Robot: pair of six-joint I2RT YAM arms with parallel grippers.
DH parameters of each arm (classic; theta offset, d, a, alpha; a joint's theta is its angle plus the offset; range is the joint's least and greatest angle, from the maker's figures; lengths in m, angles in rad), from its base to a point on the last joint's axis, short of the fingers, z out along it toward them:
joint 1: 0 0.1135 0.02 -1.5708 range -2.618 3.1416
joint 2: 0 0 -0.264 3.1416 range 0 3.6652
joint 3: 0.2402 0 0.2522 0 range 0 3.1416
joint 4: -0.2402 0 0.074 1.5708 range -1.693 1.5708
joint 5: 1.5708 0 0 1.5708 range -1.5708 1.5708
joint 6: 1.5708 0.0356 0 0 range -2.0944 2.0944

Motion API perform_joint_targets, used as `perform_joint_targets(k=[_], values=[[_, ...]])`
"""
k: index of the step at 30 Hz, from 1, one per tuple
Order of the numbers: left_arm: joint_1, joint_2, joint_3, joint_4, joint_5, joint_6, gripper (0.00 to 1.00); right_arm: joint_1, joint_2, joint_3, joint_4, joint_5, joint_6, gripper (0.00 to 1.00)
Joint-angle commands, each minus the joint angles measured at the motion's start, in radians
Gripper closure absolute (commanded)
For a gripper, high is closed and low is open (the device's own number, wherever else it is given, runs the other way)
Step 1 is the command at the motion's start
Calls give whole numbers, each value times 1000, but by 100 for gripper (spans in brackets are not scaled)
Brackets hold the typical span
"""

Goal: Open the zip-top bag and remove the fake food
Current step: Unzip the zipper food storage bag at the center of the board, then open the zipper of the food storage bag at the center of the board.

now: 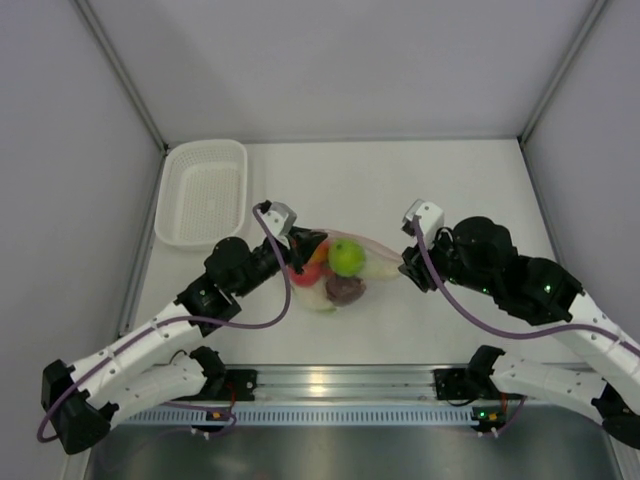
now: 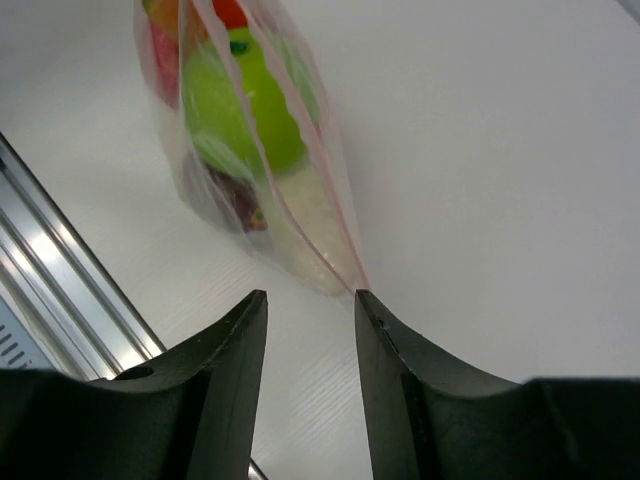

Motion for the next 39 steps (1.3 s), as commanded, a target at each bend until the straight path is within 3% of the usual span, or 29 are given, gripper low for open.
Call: perform_joint_targets(k=[1, 12, 26, 30, 32, 33, 39], values=[[2, -33, -1, 130, 81, 43, 100, -24, 40, 89, 107, 44, 57, 58], [2, -36, -9, 128, 123, 52, 100, -55, 196, 164, 156, -45, -7, 55], [2, -30, 3, 128, 158, 34, 100, -70, 235, 69, 214, -137, -44, 56], [2, -10, 20, 124, 179, 37, 100, -76, 247, 69, 228, -143, -58, 74], [3, 5, 35, 113, 170, 43, 100, -76, 247, 83, 219, -143, -58, 95], [4, 15, 43, 108, 163, 45, 100, -76, 247, 87, 219, -125, -52, 100], [45, 171, 195, 56, 159, 48, 100, -75, 258, 125, 173, -94, 28, 100]])
